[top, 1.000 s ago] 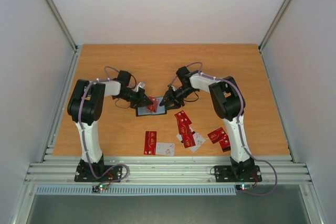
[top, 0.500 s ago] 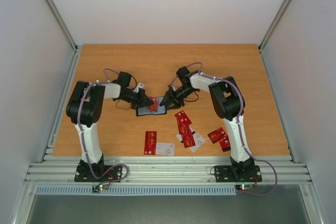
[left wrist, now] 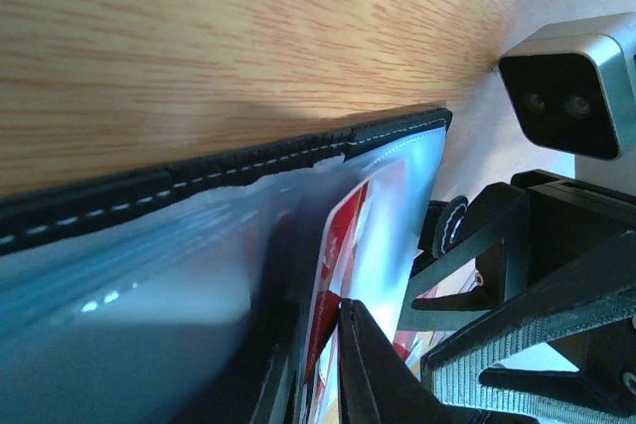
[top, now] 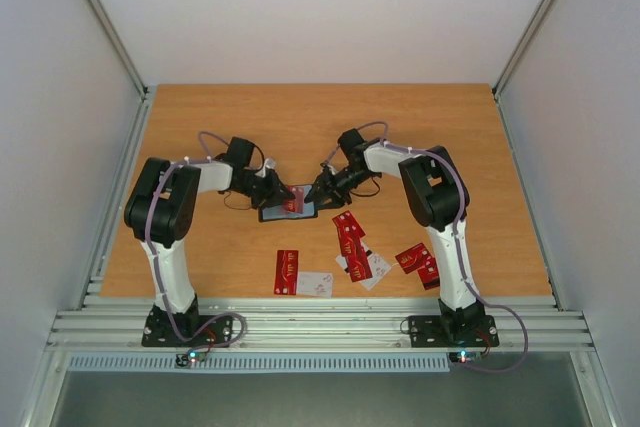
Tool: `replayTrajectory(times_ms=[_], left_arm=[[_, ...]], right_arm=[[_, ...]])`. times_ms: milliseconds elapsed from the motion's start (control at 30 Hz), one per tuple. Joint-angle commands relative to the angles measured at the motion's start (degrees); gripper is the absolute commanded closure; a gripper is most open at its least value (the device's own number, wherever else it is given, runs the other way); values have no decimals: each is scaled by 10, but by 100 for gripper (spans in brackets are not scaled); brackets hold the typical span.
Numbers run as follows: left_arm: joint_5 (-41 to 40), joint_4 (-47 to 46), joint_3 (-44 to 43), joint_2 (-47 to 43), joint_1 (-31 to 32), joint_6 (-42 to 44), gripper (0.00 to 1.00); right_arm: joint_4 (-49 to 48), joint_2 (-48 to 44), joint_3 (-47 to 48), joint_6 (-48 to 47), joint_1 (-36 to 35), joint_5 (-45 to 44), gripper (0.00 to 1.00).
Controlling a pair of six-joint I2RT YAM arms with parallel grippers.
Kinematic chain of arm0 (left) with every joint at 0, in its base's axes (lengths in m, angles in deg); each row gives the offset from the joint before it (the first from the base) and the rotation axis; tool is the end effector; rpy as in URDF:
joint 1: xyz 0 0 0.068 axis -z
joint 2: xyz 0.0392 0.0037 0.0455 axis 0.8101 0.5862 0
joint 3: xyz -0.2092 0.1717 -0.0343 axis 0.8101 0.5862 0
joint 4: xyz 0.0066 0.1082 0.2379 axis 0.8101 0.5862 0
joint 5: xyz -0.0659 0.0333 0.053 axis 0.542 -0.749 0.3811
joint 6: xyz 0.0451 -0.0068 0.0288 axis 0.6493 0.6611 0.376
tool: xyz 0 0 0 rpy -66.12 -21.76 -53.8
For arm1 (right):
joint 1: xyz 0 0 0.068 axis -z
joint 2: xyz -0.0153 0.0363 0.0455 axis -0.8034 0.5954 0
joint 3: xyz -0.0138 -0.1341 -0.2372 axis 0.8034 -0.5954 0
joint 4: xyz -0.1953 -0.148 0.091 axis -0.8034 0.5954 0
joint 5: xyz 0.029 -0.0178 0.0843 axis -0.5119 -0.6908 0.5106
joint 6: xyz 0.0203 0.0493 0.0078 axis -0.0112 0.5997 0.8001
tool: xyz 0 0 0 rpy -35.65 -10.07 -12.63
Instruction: Put the credit cards into the card holder
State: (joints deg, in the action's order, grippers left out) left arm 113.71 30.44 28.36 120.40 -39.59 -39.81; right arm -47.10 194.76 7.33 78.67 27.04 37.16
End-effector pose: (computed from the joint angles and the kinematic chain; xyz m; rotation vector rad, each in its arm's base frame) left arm 0.3384 -0.1148 0.1066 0.3465 -2.7788 1.3587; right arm 0.3702 0.2179 0.1013 0.6391 -2.5556 -1.4814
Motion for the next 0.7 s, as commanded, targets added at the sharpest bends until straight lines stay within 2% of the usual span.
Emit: replayTrajectory(times_ms=[0,400,667], left_arm=[[-67,9,16,4,21,-20,84],[-151,158,-18,-37,40,55,60],[-213,267,-75,-39,47,108,41]], right_arm=[[-24,10,-27,16,-15,-36,62],[-24,-8,-27,13,-15,-43,62],[-10,-26,-24,2,-15,-57,63]])
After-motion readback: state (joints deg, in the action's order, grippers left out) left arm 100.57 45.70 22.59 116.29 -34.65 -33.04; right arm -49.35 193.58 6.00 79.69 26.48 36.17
